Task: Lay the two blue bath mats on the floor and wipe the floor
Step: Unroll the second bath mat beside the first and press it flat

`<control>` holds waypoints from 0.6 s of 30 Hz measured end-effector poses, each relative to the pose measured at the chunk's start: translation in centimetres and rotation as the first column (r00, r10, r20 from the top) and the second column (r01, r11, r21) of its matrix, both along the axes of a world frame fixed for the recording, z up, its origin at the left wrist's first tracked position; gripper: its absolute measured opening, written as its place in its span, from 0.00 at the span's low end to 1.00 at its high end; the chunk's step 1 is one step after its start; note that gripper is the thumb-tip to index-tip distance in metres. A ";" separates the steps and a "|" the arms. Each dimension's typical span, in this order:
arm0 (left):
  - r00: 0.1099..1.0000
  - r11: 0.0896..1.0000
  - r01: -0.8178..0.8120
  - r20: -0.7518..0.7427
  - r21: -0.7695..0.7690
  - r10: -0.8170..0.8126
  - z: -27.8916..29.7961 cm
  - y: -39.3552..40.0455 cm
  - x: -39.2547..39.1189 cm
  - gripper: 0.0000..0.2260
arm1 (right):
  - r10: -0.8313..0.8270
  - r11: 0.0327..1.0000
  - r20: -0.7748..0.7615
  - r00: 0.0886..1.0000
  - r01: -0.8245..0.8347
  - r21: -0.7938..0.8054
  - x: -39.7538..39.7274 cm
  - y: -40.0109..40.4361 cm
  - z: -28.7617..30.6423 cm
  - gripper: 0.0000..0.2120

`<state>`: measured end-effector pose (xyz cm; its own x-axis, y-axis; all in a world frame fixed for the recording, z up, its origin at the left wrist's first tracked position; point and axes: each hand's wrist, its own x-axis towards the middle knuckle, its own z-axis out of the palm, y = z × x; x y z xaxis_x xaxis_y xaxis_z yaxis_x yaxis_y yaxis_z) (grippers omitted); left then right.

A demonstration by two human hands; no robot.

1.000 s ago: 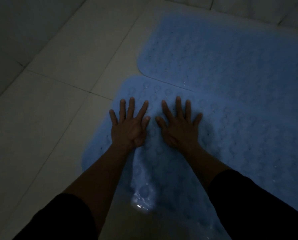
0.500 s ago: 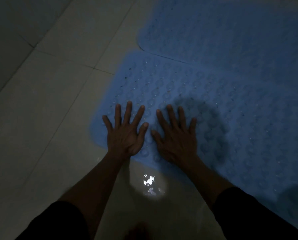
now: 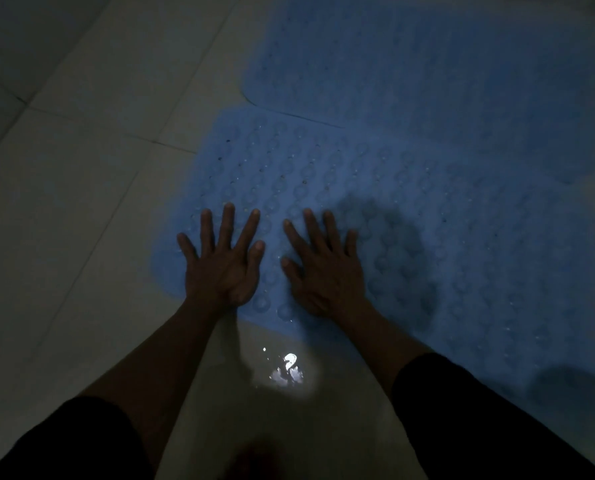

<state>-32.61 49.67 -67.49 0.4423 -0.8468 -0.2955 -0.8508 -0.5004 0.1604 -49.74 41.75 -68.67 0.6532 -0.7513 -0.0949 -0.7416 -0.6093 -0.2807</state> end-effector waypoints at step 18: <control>0.909 0.902 0.414 0.100 -0.122 -0.404 -1.2 -6.6 -25.1 0.29 | -0.639 0.768 -0.095 0.764 0.641 -0.009 -26.3 -0.2 0.2 0.33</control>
<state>-57.71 43.12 -68.73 0.0632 -0.9875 -0.1443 -0.9875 -0.0828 0.1342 -76.03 41.57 -68.47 0.0097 -0.9887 -0.1497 -0.9789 0.0212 -0.2035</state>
